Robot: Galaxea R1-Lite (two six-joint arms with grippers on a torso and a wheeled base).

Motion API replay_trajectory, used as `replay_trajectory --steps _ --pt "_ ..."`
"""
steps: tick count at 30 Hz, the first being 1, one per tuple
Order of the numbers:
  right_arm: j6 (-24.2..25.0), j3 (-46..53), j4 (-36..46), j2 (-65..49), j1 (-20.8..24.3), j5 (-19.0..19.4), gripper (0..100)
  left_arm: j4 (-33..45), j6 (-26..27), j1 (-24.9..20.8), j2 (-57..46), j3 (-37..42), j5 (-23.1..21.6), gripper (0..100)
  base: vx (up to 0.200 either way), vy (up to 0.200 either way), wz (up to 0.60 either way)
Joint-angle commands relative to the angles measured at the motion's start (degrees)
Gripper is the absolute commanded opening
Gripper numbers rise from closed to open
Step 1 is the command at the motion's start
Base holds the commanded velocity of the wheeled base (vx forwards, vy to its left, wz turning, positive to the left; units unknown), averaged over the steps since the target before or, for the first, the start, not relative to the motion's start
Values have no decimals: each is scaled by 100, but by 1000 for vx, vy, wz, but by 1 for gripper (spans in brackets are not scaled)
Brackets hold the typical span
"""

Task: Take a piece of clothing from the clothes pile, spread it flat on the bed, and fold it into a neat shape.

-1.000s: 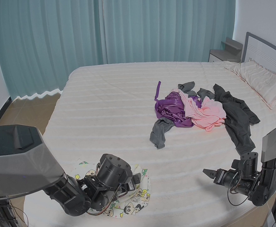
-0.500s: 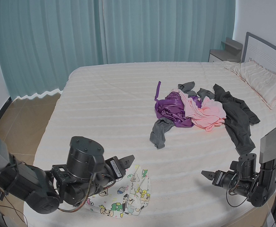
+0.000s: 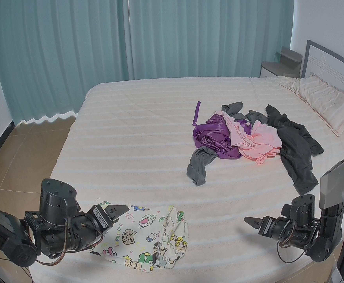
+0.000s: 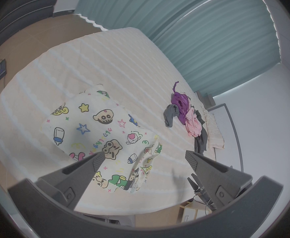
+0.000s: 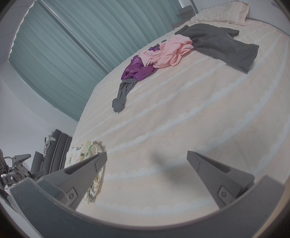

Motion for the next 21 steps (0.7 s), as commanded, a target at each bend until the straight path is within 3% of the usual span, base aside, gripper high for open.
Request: replay_trajectory --steps 1,10,21 --pt "14 6 -93 32 123 1 100 -3 -147 38 102 79 -34 100 0 0 0" --pt "119 -29 -93 58 141 -8 100 -29 -200 557 418 44 -904 100 0 0 0" --pt "146 -222 -93 14 554 -17 100 -38 -446 592 383 -18 -1053 100 0 0 0"
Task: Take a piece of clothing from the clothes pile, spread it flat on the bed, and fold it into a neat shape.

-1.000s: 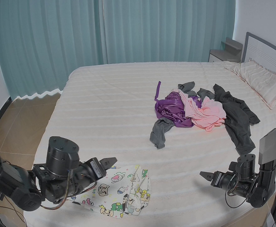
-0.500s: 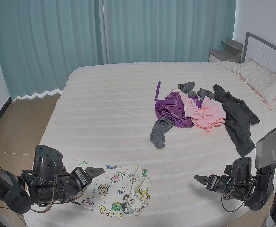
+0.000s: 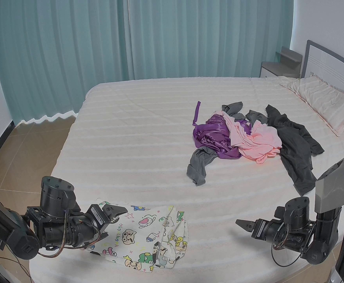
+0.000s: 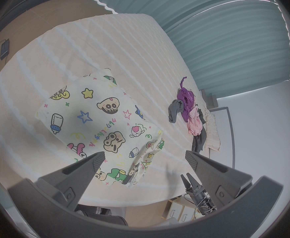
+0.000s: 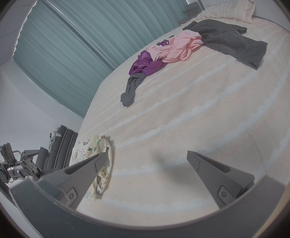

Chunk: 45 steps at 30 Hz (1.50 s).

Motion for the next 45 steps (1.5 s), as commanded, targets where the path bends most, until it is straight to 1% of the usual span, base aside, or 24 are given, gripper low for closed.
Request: replay_trajectory --steps 1,5,11,15,21,23,25,28,29,30,34,36,39,43,45 --pt "-4 -105 -96 8 134 -37 100 0 -52 -15 28 -1 -51 100 0 0 0" --pt "4 -105 -96 69 134 -81 100 0 -78 -15 37 17 -183 100 0 0 0" --pt "-22 -202 -96 52 240 -151 100 0 -70 -15 55 17 -183 100 -200 0 0" --pt "-66 -404 -87 69 389 -309 100 0 -70 -15 64 8 -183 100 0 0 0" --pt "-171 -738 -17 95 521 -318 100 -9 -114 29 81 -27 -192 100 0 0 0" --pt "-373 -1186 396 157 609 -345 100 -105 -193 38 108 -36 -174 100 0 0 0" --pt "-505 -1582 862 131 688 -459 100 -272 -201 99 116 8 -174 100 0 0 0" --pt "-549 -2267 1627 87 908 -722 100 -554 -193 266 116 122 -192 100 0 67 0" --pt "-549 -2390 1785 69 952 -758 100 -606 -193 310 116 140 -201 100 0 200 0" --pt "-549 -2680 2189 8 1075 -784 100 -703 -193 398 134 149 -218 100 0 200 0" --pt "-549 -3190 2910 -19 1286 -784 100 -826 -175 574 336 122 -218 100 0 200 0" --pt "-540 -3304 3068 25 1391 -793 100 -923 -175 679 433 114 -227 100 0 200 0" --pt "-558 -3340 3086 131 1505 -802 100 -1063 -166 802 573 87 -218 100 0 200 0" --pt "-620 -3445 3156 201 1611 -802 100 -1178 -166 890 740 78 -218 100 0 0 0" --pt "-646 -3410 3279 245 1752 -828 100 -1266 -158 899 828 105 -218 100 0 0 0"
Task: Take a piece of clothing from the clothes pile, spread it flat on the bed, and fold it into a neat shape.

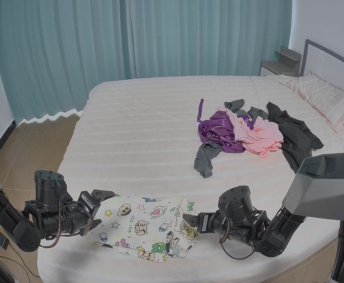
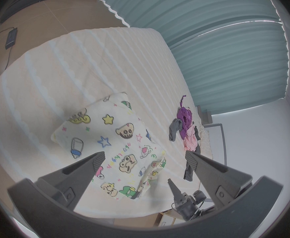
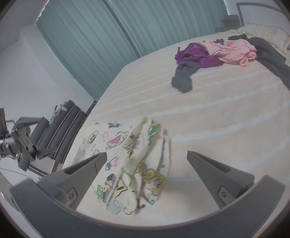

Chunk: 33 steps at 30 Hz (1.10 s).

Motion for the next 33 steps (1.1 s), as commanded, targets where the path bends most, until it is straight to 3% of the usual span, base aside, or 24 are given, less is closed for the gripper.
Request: replay_trajectory --steps 1,11,19,24,33 --pt "-14 -31 118 123 237 -19 100 -101 -2 62 283 27 -4 100 0 0 0" --pt "-568 -13 505 202 676 -221 100 -251 7 53 432 45 -4 100 0 0 0" --pt "-981 -215 716 263 755 -256 100 -251 7 53 432 53 -4 100 0 0 0" --pt "-1570 -242 795 123 791 -168 100 -259 16 53 467 53 -4 100 0 0 0" --pt "-1913 198 -286 755 922 -238 100 -251 16 62 467 71 -13 100 0 0 0"
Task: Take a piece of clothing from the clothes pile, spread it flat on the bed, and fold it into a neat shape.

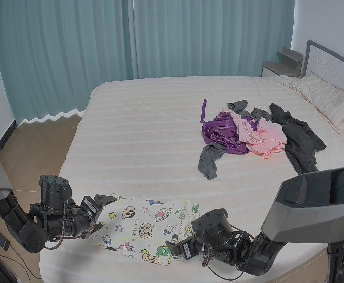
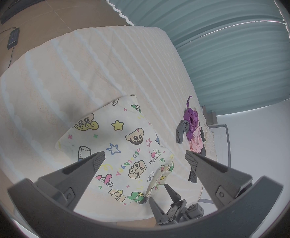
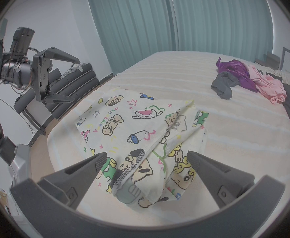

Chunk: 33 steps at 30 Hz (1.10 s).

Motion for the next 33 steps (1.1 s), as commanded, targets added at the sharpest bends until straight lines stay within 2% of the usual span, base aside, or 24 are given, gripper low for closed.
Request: replay_trajectory --steps 1,3,6,9,12,15,18,27,33 --pt "-87 342 -448 375 9 -30 100 -2 -2 3 13 5 -5 100 0 0 0" --pt "-87 483 -1063 621 -35 -39 100 7 -2 -6 13 14 -14 100 0 0 0" --pt "-96 474 -1221 683 -105 -56 100 -2 -20 3 13 5 -14 100 0 0 0" --pt "-113 474 -1221 674 -105 -56 100 7 -29 12 4 14 -14 100 0 0 0" --pt "-113 474 -1221 648 -105 -56 100 7 -38 65 4 23 -14 100 0 200 0" --pt "-105 474 -1239 569 -123 -56 100 7 -29 223 -5 23 -243 100 0 200 0" --pt "-105 500 -1239 481 -175 -56 100 7 -29 320 -40 67 -480 100 0 0 0" --pt "-113 632 -1195 446 -166 -65 100 7 -20 311 -22 67 -489 100 0 0 0" --pt "-342 1309 -1028 279 -360 -74 100 7 -2 320 13 67 -480 100 0 0 0"
